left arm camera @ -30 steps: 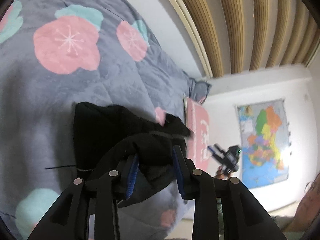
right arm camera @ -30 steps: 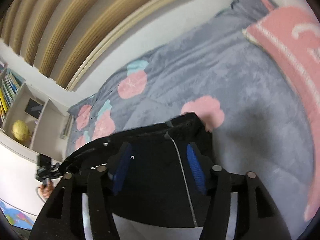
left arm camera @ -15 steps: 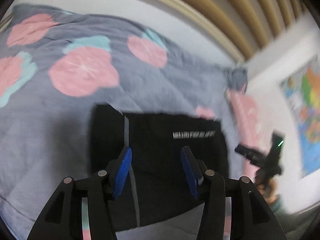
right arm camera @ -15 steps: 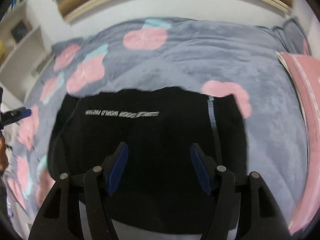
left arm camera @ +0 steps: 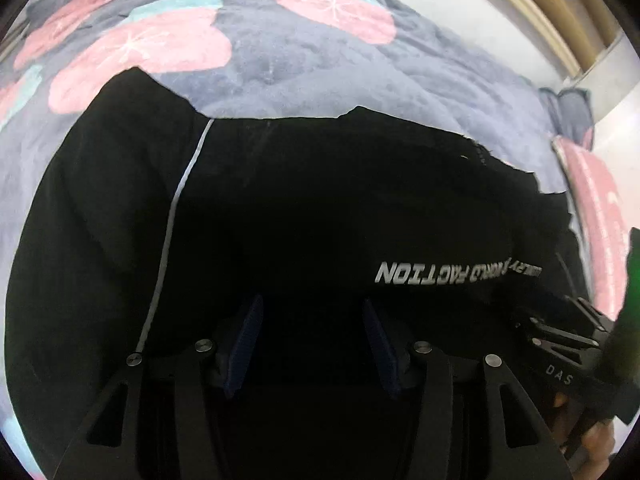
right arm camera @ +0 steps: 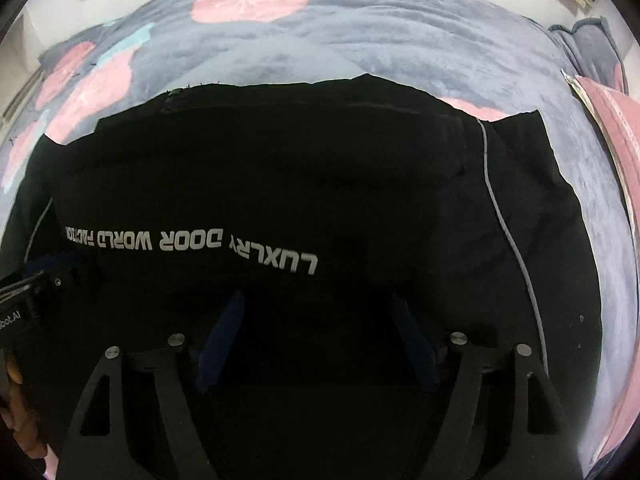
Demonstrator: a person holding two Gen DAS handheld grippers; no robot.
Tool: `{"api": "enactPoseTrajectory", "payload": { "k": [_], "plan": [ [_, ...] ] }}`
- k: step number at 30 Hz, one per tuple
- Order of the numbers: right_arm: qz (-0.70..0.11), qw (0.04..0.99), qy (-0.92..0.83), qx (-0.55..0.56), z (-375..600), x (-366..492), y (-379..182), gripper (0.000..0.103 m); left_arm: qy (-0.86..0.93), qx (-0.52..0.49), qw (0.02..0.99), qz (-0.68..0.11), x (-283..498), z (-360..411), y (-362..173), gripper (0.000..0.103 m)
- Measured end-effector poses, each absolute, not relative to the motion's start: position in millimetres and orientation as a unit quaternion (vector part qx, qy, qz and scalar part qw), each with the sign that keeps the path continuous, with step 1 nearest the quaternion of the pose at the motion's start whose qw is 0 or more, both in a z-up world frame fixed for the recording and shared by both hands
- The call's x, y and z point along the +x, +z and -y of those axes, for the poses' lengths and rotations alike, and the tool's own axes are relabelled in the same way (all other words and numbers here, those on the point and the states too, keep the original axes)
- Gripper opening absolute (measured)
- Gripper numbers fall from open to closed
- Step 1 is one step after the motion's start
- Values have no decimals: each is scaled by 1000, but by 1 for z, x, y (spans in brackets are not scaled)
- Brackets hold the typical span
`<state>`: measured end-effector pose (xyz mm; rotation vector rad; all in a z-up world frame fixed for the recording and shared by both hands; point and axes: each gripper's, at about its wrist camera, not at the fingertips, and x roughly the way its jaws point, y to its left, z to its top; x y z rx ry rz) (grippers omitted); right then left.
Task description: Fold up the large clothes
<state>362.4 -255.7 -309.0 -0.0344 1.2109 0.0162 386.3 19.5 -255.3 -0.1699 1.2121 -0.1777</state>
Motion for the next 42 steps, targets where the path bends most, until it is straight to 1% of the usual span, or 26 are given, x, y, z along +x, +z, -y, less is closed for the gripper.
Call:
{"api": "enactPoseTrajectory", "payload": {
  "k": [2,5,9,11,14,16,18,21,24,28,31,33,34,35,36,39,42],
  "plan": [
    [-574,819,14,-12,260,362,-306,78,-83,-70,814,-571,385,-17,-252,56],
    [-568,823,29,13,273,349,-281,78,-107,-86,815,-563,372,-23,-233,56],
    [-538,841,57,19,289,306,-238,78,-148,-87,826,-537,333,-31,-194,56],
    [-535,843,59,4,292,284,-230,78,-168,-81,826,-531,313,-30,-182,56],
    [-555,830,62,-9,290,259,-245,78,-195,-79,820,-532,286,-19,-184,56],
    [-578,814,57,-18,286,251,-269,77,-196,-79,809,-549,275,-11,-201,56],
    [-590,806,48,-10,286,251,-292,77,-169,-53,809,-560,268,1,-223,56],
    [-592,805,32,-12,288,260,-312,80,-149,-34,813,-562,272,10,-247,57],
    [-590,807,25,-14,287,262,-315,81,-143,-36,815,-561,275,11,-252,58],
    [-600,799,32,17,301,268,-296,79,-155,-51,805,-570,271,4,-229,58],
    [-551,833,39,29,304,284,-257,79,-177,-66,818,-544,277,6,-200,58],
    [-539,842,33,20,302,308,-249,79,-176,-68,829,-527,293,10,-187,58],
    [-541,840,30,18,301,322,-253,78,-177,-69,827,-529,306,13,-187,58],
    [-545,838,22,13,301,334,-260,71,-174,-70,826,-532,314,16,-190,58],
    [-557,830,16,7,300,349,-273,68,-167,-72,823,-538,324,18,-197,58],
    [-587,810,15,5,302,374,-310,72,-130,-82,791,-592,359,21,-238,57],
    [-575,817,15,-18,300,374,-322,75,-119,-82,789,-597,381,25,-251,58]
  ]
}}
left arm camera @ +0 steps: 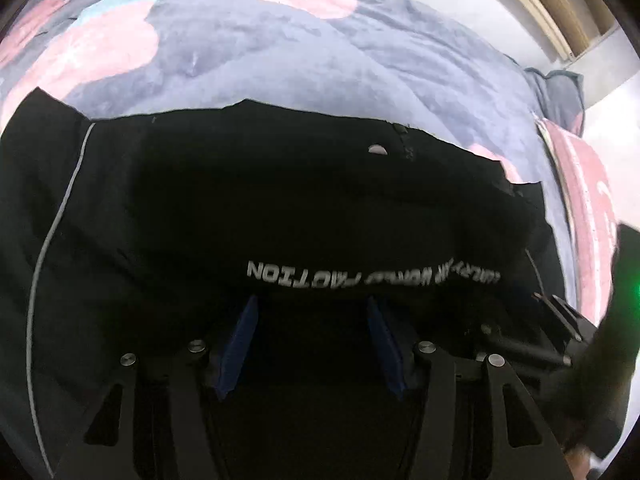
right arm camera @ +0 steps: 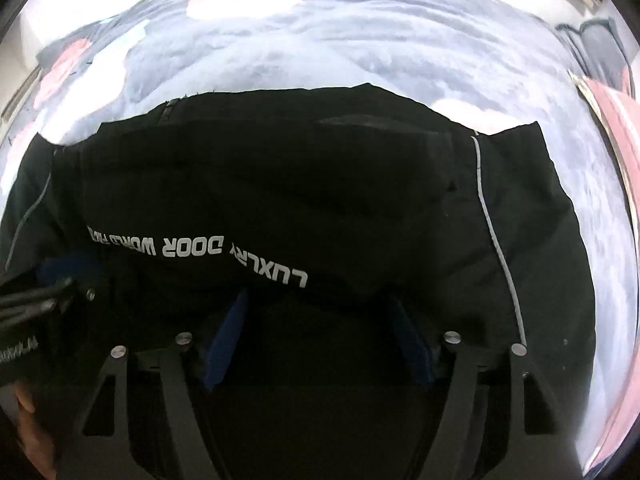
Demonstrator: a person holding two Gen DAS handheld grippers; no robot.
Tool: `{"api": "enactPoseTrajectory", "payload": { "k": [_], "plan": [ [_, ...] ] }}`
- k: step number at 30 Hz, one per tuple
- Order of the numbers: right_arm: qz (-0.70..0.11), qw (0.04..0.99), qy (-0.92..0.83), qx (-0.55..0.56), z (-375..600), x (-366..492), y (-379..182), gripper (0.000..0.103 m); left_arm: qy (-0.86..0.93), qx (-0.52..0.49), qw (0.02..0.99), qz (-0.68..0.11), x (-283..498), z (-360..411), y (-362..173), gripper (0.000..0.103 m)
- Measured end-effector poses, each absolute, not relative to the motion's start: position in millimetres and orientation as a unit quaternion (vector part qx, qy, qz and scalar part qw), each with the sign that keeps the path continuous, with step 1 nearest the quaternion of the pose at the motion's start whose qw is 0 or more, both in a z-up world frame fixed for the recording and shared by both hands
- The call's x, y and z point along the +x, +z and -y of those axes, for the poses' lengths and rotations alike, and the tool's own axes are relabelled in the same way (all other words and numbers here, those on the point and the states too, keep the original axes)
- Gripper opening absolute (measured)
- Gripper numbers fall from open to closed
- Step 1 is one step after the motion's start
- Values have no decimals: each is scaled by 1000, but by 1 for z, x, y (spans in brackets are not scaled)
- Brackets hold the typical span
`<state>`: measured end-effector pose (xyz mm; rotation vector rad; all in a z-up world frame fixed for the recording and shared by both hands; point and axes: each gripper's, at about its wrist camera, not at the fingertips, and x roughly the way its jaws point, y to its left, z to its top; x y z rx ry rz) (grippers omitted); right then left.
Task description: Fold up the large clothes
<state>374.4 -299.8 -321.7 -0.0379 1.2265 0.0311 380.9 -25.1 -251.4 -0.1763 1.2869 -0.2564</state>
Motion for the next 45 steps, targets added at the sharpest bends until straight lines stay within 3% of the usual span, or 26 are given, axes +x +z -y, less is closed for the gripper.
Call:
{"api": "enactPoseTrajectory", "payload": {
  "k": [8,16,21,27,37,41,45],
  "plan": [
    [-568,823,37,0,305,350,-302,75,-145,-66,795,-585,376,34,-228,60],
    [-545,837,30,23,353,291,-254,75,-140,-125,830,-525,314,-61,-160,60],
    [-555,830,-20,52,413,278,-249,76,-89,-149,839,-516,304,-144,-151,61],
    [-563,817,-29,117,461,280,-252,76,-91,-254,790,-550,331,-207,-200,61],
    [-605,769,59,199,485,316,-316,80,-176,-370,701,-584,365,-193,-285,61],
    [-611,747,81,249,495,328,-350,86,-192,-386,685,-587,372,-180,-306,70],
    [-601,715,105,341,509,327,-380,87,-204,-417,676,-573,373,-176,-322,72]
  ]
}}
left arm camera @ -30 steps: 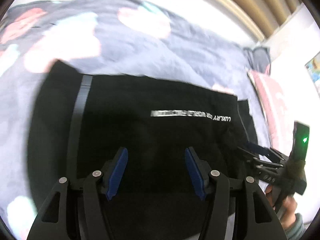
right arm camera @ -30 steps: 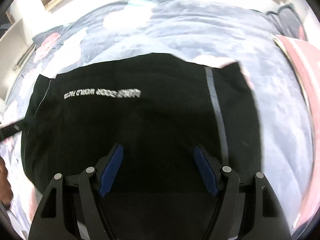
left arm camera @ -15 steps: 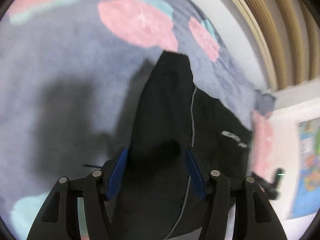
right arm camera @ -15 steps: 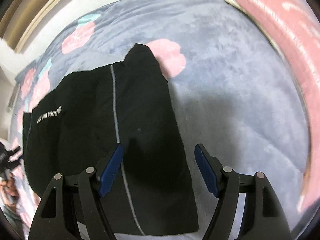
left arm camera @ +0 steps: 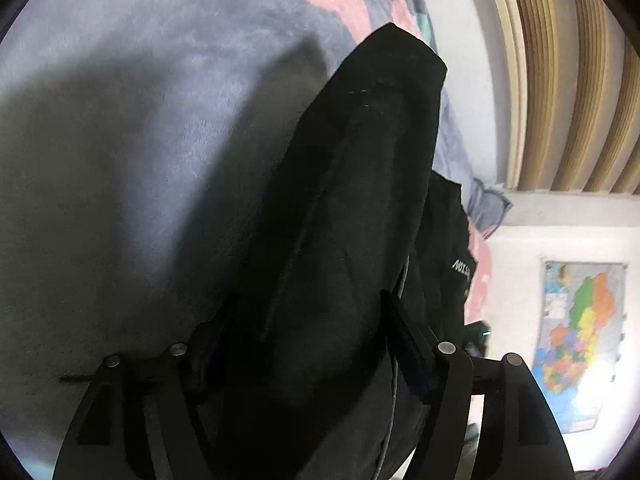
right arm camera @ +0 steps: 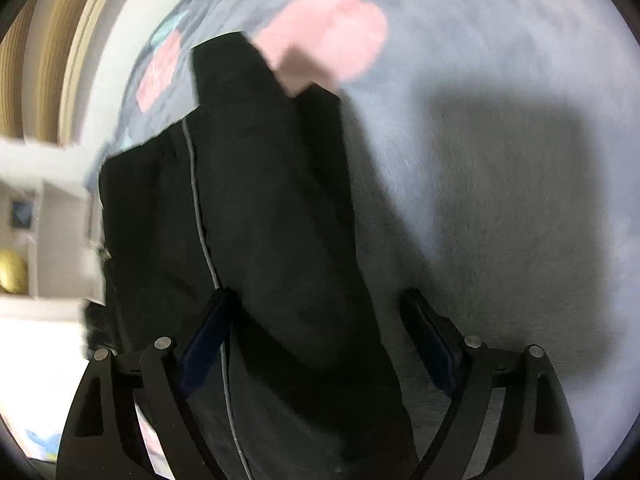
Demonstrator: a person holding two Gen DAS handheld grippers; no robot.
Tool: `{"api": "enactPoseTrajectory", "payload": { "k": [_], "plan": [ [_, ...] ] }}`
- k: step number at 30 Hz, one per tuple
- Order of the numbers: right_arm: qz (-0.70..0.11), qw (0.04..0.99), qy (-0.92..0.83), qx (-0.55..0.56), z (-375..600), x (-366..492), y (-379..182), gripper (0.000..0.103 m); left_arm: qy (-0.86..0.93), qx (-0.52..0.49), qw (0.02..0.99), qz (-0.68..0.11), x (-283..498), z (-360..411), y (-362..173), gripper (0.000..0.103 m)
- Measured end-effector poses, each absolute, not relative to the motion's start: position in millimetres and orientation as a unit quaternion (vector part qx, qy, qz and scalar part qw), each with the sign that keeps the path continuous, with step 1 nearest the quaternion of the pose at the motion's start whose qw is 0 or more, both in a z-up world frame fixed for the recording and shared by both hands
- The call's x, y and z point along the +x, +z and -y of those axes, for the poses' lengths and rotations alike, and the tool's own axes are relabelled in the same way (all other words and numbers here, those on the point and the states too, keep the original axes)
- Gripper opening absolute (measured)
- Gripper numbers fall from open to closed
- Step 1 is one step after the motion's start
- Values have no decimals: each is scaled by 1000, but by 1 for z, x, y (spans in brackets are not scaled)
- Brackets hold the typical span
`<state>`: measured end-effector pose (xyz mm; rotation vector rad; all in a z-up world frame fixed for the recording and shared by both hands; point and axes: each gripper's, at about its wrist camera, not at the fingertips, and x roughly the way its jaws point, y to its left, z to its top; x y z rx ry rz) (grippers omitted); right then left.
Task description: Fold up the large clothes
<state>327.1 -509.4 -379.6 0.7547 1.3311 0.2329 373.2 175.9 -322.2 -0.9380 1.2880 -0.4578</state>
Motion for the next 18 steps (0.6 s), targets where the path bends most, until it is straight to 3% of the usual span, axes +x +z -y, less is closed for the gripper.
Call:
{"api": "enactPoseTrajectory", "payload": {
  "k": [1,2,3,5,7,9,12,14,18],
  "plan": [
    [-597,717,110,341,509,326,-379,83,-205,-423,677,-567,373,-175,-323,72],
    [-595,718,121,341,507,323,-374,66,-205,-424,680,-562,372,-174,-322,66],
    [-591,715,138,347,505,321,-370,57,-210,-424,685,-555,370,-173,-319,57],
    [-590,720,153,333,500,318,-359,56,-226,-421,692,-542,364,-169,-308,47],
    [-598,719,158,317,496,318,-358,57,-243,-423,691,-533,358,-166,-299,47],
    [-606,708,159,326,496,322,-368,66,-245,-422,687,-539,362,-161,-303,47],
    [-613,688,163,353,492,329,-385,80,-234,-442,670,-548,368,-160,-323,57],
    [-607,681,165,376,488,331,-393,82,-230,-468,654,-548,368,-156,-338,59],
    [-593,696,170,367,478,324,-376,55,-206,-482,668,-528,360,-150,-333,55]
  ]
}}
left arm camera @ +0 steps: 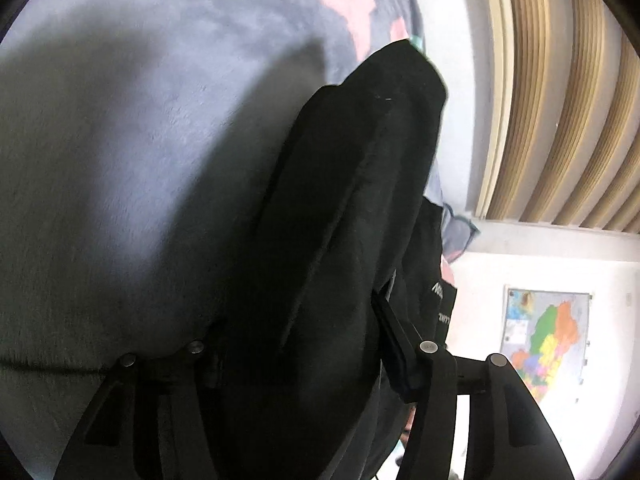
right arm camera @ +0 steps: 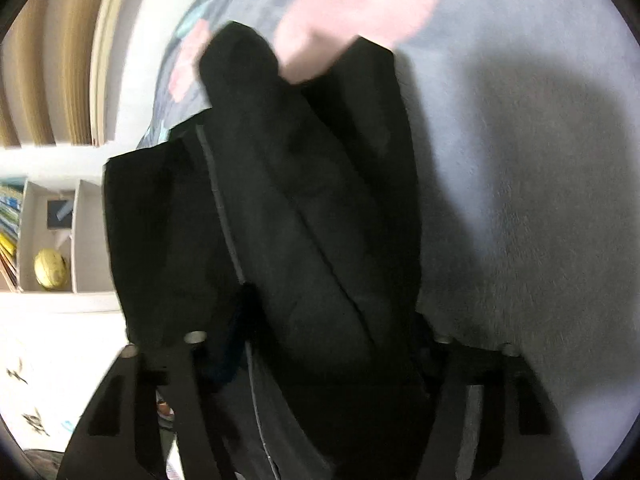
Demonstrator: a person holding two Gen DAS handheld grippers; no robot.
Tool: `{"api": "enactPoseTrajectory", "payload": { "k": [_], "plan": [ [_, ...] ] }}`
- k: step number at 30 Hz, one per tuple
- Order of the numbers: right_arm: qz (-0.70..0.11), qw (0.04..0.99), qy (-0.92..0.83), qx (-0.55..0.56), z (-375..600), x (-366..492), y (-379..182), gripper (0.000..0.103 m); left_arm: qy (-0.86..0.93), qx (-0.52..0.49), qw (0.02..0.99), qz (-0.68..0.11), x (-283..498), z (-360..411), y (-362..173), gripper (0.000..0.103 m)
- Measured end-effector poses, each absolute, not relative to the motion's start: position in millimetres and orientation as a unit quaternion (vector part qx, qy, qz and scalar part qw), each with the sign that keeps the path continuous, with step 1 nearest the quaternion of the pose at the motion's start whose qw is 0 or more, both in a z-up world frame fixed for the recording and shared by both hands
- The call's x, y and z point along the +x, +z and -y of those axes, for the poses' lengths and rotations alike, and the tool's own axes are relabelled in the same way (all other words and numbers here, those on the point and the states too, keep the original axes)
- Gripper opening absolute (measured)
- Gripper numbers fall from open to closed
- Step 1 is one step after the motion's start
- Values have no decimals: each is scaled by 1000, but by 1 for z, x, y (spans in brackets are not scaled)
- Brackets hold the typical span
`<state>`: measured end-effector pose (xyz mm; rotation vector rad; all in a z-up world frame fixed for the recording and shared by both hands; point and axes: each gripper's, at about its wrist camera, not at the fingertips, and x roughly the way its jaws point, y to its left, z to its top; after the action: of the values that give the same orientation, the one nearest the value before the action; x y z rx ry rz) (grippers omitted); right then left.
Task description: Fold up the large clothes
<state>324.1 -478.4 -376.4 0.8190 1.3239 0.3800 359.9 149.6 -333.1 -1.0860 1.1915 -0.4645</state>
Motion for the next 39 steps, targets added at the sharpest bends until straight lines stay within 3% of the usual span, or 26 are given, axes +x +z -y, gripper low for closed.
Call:
{"api": "enactPoseTrajectory", "payload": {
  "k": [2,5,10,19,26,31,35,39],
  "plan": [
    [-581,713,176,350,473,315,-356,45,-212,-470,686,-514,350,-145,-317,41],
    [-559,734,187,337,459,298,-323,42,-245,-477,694,-480,332,-135,-283,36],
    [-543,753,217,300,419,284,-282,42,-289,-460,714,-443,285,-112,-217,35],
    [-519,771,233,285,398,227,-263,42,-308,-428,745,-409,154,-121,-137,35],
    [-567,755,201,262,384,156,-261,42,-288,-447,715,-454,80,-158,-171,35],
    [-614,729,158,258,384,137,-310,42,-242,-455,686,-514,52,-159,-235,35],
    [-635,724,97,252,401,141,-361,49,-158,-487,671,-536,47,-180,-303,43],
    [-642,698,53,314,437,138,-391,55,-125,-572,605,-539,39,-212,-360,48]
  ]
}}
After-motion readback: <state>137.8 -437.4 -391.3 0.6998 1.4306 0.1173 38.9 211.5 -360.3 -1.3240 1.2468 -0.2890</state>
